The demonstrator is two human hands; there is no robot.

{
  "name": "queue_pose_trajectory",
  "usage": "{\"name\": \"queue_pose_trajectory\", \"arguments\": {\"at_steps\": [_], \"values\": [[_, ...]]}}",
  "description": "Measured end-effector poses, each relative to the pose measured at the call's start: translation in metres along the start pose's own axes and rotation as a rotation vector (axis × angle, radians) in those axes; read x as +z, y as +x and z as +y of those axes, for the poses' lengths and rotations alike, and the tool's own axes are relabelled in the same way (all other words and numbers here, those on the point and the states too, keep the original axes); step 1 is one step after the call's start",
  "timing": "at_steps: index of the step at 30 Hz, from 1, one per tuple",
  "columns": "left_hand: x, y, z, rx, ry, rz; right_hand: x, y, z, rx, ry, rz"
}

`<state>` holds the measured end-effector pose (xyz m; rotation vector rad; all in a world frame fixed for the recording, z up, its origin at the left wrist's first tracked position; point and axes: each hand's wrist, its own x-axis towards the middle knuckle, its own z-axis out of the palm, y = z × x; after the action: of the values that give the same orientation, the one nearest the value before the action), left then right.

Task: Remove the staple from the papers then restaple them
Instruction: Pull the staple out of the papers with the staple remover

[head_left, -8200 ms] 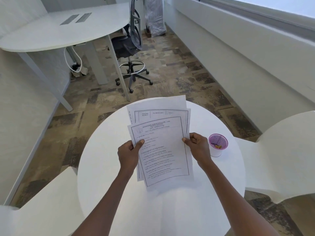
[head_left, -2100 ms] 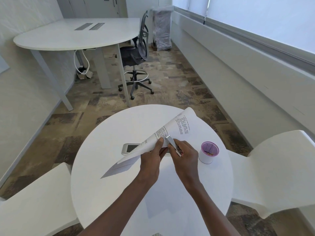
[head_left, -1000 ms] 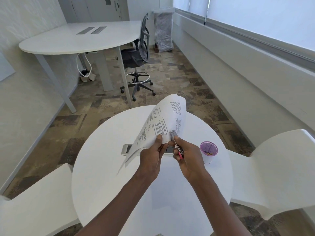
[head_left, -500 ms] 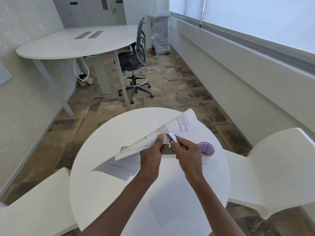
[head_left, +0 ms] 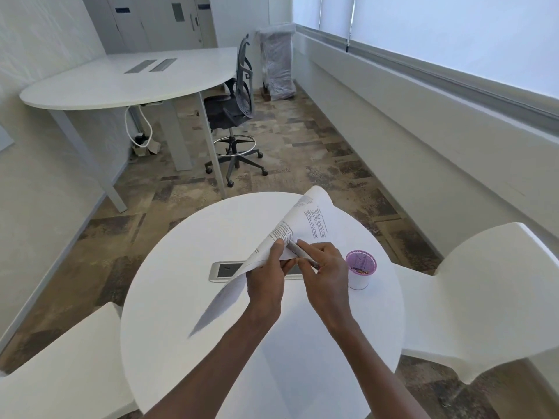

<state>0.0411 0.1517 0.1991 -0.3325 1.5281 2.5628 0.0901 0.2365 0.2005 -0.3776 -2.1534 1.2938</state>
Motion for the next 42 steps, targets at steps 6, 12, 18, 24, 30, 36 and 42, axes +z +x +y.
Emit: {"name": "queue_pose_trajectory", "arguments": {"at_steps": [6,12,18,24,30,36,42], "values": [[0.001,-0.001,0.005,-0.039,-0.017,0.025,0.013,-0.008,0.002,-0.215,-0.179,0.110],[-0.005,-0.003,0.011,-0.120,-0.079,0.027,0.022,-0.016,0.007,-0.379,-0.334,0.147],[-0.006,-0.002,0.020,-0.091,-0.161,-0.044,0.024,-0.017,0.003,-0.175,-0.117,0.135],[-0.007,0.002,0.026,-0.126,-0.226,-0.056,0.026,-0.013,-0.003,0.117,0.089,0.154],[-0.012,0.005,0.028,-0.168,-0.245,-0.058,0.025,-0.005,-0.010,0.423,0.419,0.128],[-0.017,0.007,0.030,-0.201,-0.183,-0.071,0.028,0.005,-0.019,0.616,0.644,0.156],[-0.022,0.009,0.030,-0.165,-0.057,-0.047,0.036,0.014,-0.027,0.778,0.878,0.231]]}}
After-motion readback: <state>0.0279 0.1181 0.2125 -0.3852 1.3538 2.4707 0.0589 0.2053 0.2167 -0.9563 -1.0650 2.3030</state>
